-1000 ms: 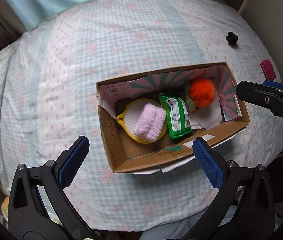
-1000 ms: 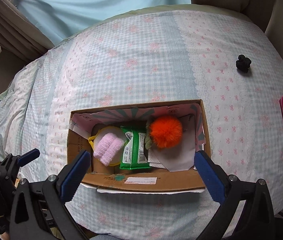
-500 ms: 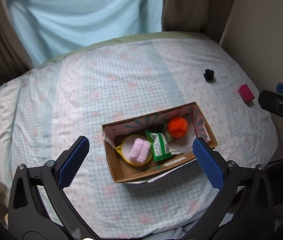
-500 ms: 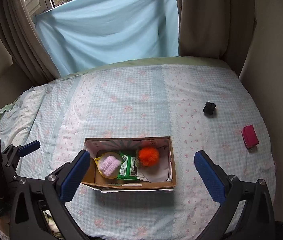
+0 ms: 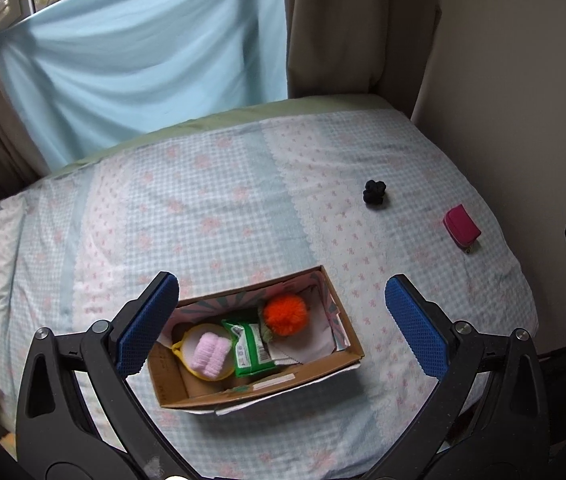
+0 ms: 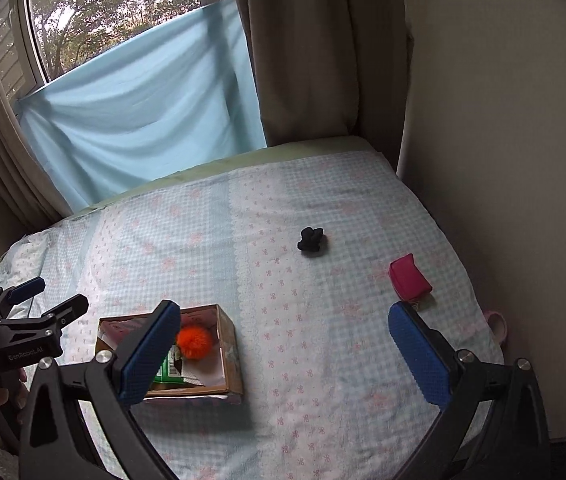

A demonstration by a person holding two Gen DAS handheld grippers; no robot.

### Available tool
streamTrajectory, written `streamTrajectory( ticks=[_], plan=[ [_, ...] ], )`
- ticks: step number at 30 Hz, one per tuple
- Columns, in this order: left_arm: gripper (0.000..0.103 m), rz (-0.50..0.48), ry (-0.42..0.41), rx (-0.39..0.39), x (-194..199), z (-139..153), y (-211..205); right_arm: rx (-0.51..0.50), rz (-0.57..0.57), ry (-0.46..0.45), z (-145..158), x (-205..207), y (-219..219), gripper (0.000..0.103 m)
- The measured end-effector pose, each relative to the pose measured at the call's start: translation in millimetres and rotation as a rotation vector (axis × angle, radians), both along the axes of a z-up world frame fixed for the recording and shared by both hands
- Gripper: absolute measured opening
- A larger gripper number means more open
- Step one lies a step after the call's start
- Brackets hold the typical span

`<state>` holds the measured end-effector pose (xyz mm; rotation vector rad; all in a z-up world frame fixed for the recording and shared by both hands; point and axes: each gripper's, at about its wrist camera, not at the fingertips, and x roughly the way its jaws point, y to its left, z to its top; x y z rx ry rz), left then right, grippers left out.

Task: Organize soft objects
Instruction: 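Lift both tools from the box toward the black scrunchie and magenta pouch, then grasp the black scrunchie with left tool while right tool grasps magenta pouch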

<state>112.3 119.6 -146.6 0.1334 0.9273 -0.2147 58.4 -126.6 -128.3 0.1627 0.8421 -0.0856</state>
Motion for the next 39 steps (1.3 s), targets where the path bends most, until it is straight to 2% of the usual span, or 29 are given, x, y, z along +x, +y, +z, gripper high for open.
streamTrajectory(
  ticks=[6,9,12,17,23,28,33,37,39],
  plan=[
    [0.103,0.065,0.025,-0.004,19,-15,-66,-0.045,0.031,-0.008,-8,36,-83,0.103],
    [0.103,0.097,0.046,0.002,36,-27,-98,-0.032,0.03,0.011,-19,57,-120,0.103],
    [0.103,0.114,0.065,-0.027,55,-33,-122,-0.014,0.012,0.027,-31,77,-151,0.103],
    [0.103,0.096,0.072,-0.043,93,-44,-159,0.051,-0.048,0.088,-64,108,-194,0.103],
    [0.103,0.03,0.111,-0.024,148,-78,-197,0.131,-0.052,0.158,-108,132,-223,0.103],
    [0.103,-0.039,0.172,-0.045,198,-124,-227,0.13,-0.047,0.226,-155,152,-238,0.103],
    [0.103,-0.088,0.259,-0.051,246,-188,-253,0.127,-0.038,0.294,-208,168,-246,0.103],
    [0.103,-0.105,0.316,-0.056,277,-242,-270,0.079,-0.012,0.343,-247,176,-249,0.103],
    [0.102,-0.113,0.328,-0.056,291,-266,-278,0.057,0.002,0.361,-264,180,-251,0.098]
  ],
)
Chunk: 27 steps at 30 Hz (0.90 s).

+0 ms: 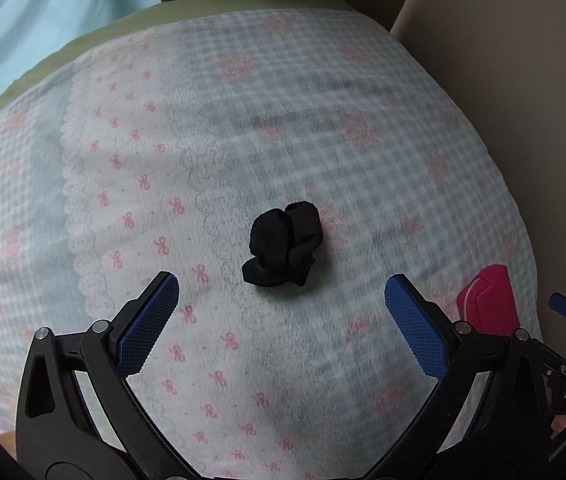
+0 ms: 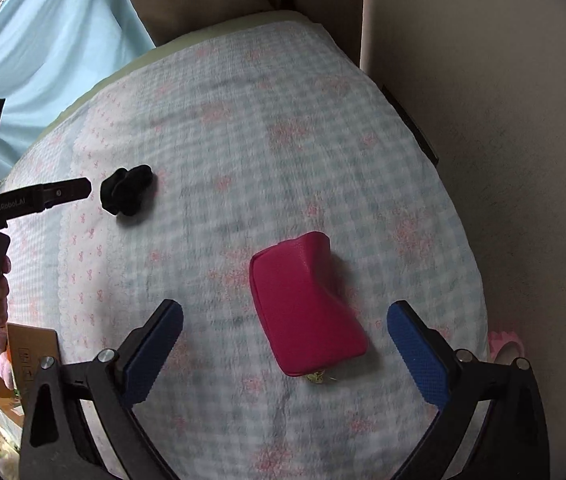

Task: Organize soft objects
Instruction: 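Grasp the black scrunchie with left tool while right tool grasps magenta pouch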

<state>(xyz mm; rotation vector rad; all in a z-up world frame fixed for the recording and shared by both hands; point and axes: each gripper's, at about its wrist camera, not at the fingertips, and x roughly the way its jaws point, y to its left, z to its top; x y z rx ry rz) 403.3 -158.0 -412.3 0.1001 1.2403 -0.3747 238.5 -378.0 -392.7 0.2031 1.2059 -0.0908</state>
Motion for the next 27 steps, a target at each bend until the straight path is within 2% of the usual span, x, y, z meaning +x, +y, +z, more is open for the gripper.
streamTrajectory(
  ticks=[2,7,12,13,15,17,19,20,24,27],
  plan=[
    [0.101,-0.007,0.0,0.004,11,-21,-7,-0.007,0.023,0.028,-18,4,-1,0.091],
    [0.091,0.016,-0.015,0.004,30,-61,-12,-0.04,0.08,0.057,-48,14,1,0.091],
    [0.088,0.048,-0.02,0.004,38,-85,-10,-0.088,0.132,0.067,-64,19,5,0.091],
    [0.084,0.047,-0.019,0.007,39,-88,-11,-0.085,0.138,0.069,-67,20,5,0.091],
    [0.072,0.043,-0.021,0.009,40,-93,-13,-0.067,0.145,0.085,-73,23,4,0.073],
    [0.065,0.036,-0.034,0.019,41,-95,-16,-0.085,0.147,0.104,-78,24,3,0.065],
    [0.04,0.027,-0.047,0.035,42,-96,-19,-0.08,0.153,0.1,-78,24,2,0.061],
    [0.034,0.024,-0.053,0.04,43,-96,-20,-0.083,0.157,0.102,-77,24,2,0.058],
    [0.023,0.012,-0.062,0.04,46,-94,-20,-0.097,0.181,0.102,-73,22,5,0.049],
    [0.021,0.006,-0.058,0.038,45,-91,-19,-0.094,0.165,0.094,-70,23,10,0.045]
  ],
)
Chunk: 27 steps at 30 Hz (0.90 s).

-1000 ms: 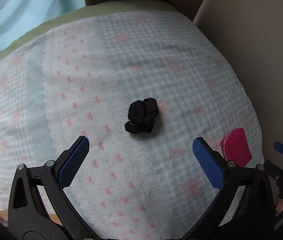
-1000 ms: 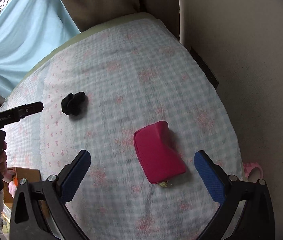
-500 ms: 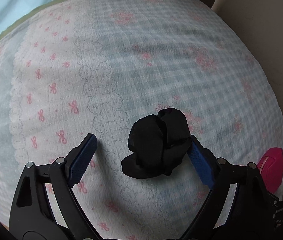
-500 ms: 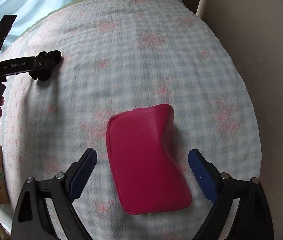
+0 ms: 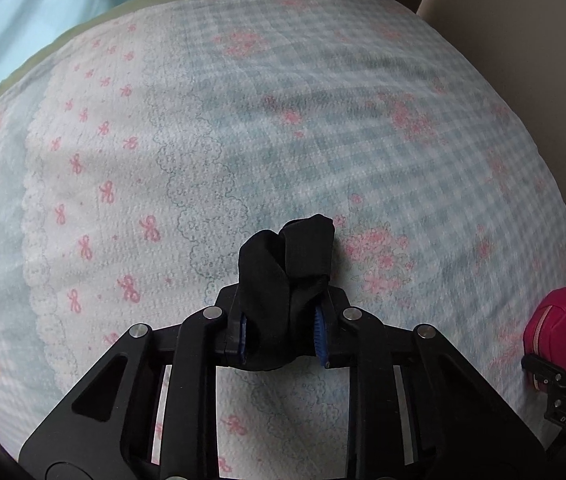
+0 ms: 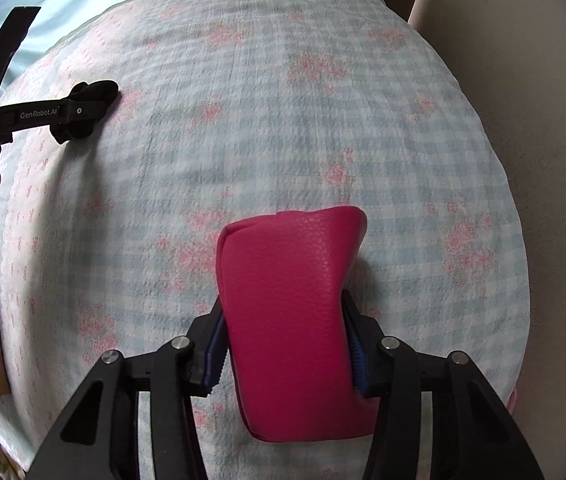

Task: Organize soft objects
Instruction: 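Grasp the black scrunchie with left tool while right tool grasps magenta pouch, then carry scrunchie and magenta pouch over the box and release both inside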

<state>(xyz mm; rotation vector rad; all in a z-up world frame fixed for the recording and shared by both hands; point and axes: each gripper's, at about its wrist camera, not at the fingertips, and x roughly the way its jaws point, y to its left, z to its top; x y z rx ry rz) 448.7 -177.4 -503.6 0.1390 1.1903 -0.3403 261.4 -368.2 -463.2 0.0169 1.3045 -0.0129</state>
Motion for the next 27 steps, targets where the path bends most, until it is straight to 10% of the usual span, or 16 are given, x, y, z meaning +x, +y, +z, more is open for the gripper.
streamTrajectory(
  ticks=[13,27],
  plan=[
    [0.02,0.007,-0.044,-0.032,-21,48,10,0.093,-0.107,-0.12,56,-11,-9,0.033],
    [0.02,0.048,-0.152,-0.077,-80,196,31,0.116,-0.101,-0.262,188,-44,21,0.032]
  ],
)
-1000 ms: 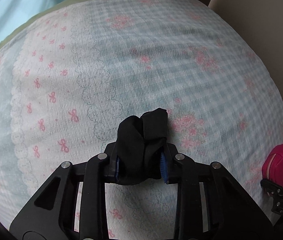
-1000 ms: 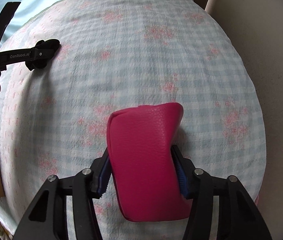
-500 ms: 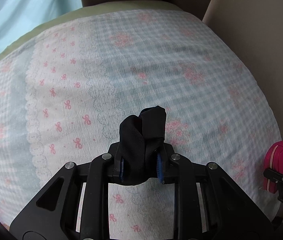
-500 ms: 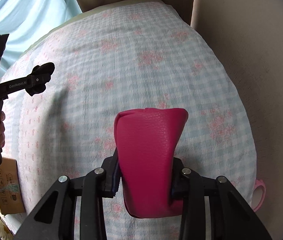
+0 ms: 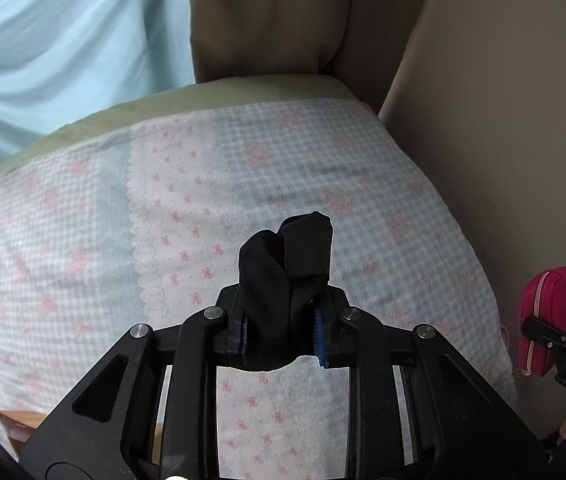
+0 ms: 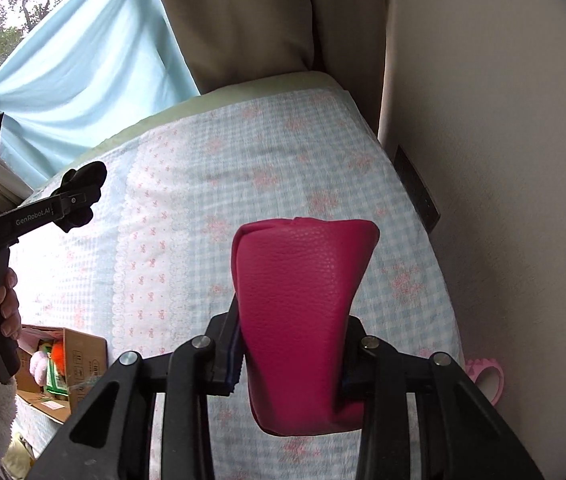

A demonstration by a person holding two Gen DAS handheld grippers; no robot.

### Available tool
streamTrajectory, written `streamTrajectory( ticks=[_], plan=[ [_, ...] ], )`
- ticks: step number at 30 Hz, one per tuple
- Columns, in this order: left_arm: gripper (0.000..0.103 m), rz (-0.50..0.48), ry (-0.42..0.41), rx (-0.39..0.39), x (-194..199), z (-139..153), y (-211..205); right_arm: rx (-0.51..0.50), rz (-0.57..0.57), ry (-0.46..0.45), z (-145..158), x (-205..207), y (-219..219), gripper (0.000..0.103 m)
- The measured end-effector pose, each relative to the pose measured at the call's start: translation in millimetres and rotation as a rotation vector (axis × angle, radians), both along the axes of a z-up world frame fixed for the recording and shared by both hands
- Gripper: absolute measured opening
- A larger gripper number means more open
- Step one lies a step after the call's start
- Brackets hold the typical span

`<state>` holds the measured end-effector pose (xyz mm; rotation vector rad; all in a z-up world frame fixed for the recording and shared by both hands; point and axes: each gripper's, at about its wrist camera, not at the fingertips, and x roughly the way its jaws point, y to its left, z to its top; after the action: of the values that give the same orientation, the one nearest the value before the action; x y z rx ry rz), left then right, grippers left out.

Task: Organize soft objects
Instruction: 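Carry scrunchie and magenta pouch over the box and release both inside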

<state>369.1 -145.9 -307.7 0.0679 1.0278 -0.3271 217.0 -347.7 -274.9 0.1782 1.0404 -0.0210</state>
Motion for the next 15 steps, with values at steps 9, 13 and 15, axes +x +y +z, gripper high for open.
streamTrajectory(
  ticks=[9,13,15],
  plan=[
    [0.02,0.083,-0.08,-0.024,-64,101,58,-0.038,0.104,-0.106,94,-18,63,0.032],
    [0.021,0.117,-0.101,-0.04,-93,130,99,-0.048,0.155,-0.141,122,-26,109,0.032],
    [0.021,0.132,-0.112,-0.051,-111,139,124,-0.041,0.173,-0.154,131,-30,135,0.032]
  ],
)
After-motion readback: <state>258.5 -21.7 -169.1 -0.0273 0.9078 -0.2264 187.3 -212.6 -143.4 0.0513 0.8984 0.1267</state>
